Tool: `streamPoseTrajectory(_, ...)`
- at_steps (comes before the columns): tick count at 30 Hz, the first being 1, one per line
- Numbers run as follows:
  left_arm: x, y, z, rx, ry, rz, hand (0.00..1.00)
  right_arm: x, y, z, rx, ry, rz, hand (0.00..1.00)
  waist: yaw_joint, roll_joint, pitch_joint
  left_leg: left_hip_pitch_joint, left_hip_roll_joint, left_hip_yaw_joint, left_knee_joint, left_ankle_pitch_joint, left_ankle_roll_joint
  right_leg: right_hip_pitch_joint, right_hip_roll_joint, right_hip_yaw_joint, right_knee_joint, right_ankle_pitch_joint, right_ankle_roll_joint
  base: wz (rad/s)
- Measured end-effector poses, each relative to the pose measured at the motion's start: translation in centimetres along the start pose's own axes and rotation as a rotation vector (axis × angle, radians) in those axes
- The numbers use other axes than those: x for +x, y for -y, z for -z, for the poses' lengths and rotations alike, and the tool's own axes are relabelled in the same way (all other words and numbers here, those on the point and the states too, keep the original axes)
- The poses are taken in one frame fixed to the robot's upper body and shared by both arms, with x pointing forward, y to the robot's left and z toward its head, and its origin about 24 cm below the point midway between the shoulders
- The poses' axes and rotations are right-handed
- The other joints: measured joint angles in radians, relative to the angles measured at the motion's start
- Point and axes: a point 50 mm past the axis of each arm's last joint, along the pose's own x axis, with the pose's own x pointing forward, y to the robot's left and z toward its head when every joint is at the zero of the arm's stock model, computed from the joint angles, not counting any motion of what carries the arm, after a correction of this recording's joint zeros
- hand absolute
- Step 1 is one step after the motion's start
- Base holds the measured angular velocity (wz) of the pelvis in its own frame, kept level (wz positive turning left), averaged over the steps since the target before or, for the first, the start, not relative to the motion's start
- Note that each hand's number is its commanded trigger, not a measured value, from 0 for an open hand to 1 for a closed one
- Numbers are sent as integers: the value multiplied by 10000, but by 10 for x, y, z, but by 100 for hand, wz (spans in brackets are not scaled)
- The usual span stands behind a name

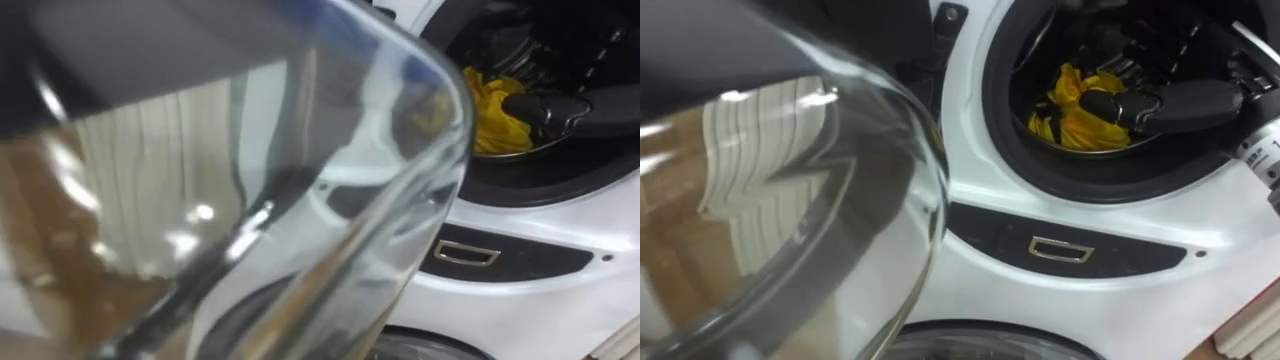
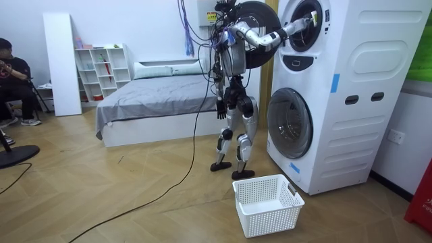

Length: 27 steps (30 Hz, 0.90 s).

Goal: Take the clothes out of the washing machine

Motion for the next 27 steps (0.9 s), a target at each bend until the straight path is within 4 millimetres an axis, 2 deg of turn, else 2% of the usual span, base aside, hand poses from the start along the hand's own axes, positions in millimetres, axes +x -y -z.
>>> streamPoseTrajectory(6, 0, -2, 0, 1, -4, -237, 0, 0, 0, -1, -57, 131, 4, 0, 1, 142, -23, 7, 14, 15, 44, -4, -7, -17, 20, -1, -10, 3, -2, -1)
streamPoseTrajectory(13, 0, -2, -3, 49, 117, -391, 0, 0, 1, 0, -502, -38, 89, 0, -12, 115, -46, -97, 2, 27, 89, -2, -5, -102, -7, -40, -17, 1, 0, 0)
streamPoseTrajectory(17, 0, 0, -4, 483, 94, -342, 0, 1, 0, 3, -1690, -540, 224, 0, 65, 108, -45, -93, -3, 43, 112, -2, -5, -90, -15, -32, -4, 2, 1, 0)
streamPoseTrajectory(20, 1, 2, -7, 627, 164, -277, 0, 1, 1, 8, -2280, -911, 402, 0, 283, 104, -43, -27, -6, 89, 115, -2, -5, -62, -7, 30, 4, 9, 8, -5)
streamPoseTrajectory(27, 1, 3, -10, 855, 191, -165, 0, 8, -1, 20, -3466, -1788, 396, 0, 401, 69, -2, 20, -11, 48, 27, -17, 10, 5, -16, -7, -3, 38, 2, 0)
